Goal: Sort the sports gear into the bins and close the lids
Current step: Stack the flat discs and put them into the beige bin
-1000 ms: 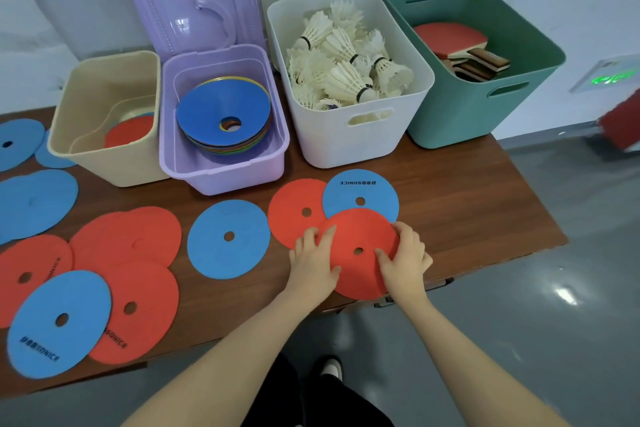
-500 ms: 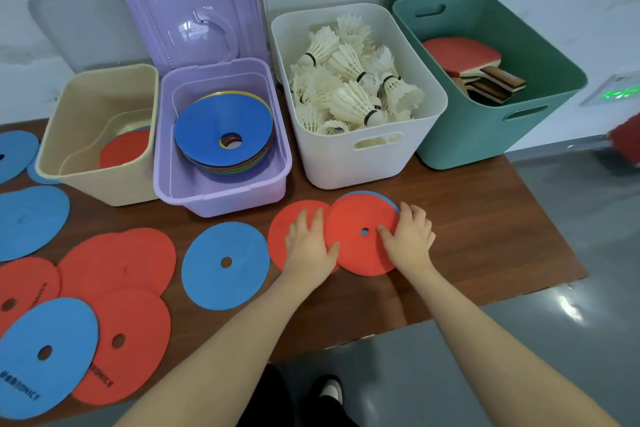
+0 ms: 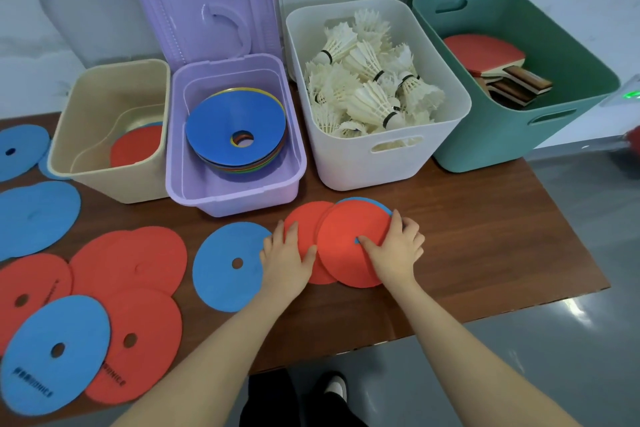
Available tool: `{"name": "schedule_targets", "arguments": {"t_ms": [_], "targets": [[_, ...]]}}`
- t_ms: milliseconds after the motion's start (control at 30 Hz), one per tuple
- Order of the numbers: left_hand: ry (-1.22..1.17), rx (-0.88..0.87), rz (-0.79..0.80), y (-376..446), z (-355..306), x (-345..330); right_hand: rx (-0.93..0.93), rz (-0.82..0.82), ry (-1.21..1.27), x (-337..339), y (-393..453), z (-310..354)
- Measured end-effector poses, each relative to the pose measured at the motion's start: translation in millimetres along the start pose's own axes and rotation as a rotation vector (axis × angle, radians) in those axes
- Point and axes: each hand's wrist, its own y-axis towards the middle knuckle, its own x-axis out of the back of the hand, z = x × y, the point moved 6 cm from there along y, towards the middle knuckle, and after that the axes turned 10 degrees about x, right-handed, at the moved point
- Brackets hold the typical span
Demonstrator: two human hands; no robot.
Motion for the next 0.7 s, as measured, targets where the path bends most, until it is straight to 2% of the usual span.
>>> {"name": "schedule_targets", "arguments": {"t_ms": [200, 500, 700], "targets": [[-0.007, -0.036, 0.032, -4, -1, 1, 0.129, 0.079, 0.060, -28, -27, 33], [-0.046, -0.121, 0.100, -7, 7, 6, 0.147, 0.114, -0.016, -22, -29, 24], [-0.047, -0.159, 0.096, -19, 9, -3, 0.105, 0.134, 0.080, -17, -33, 19]]}}
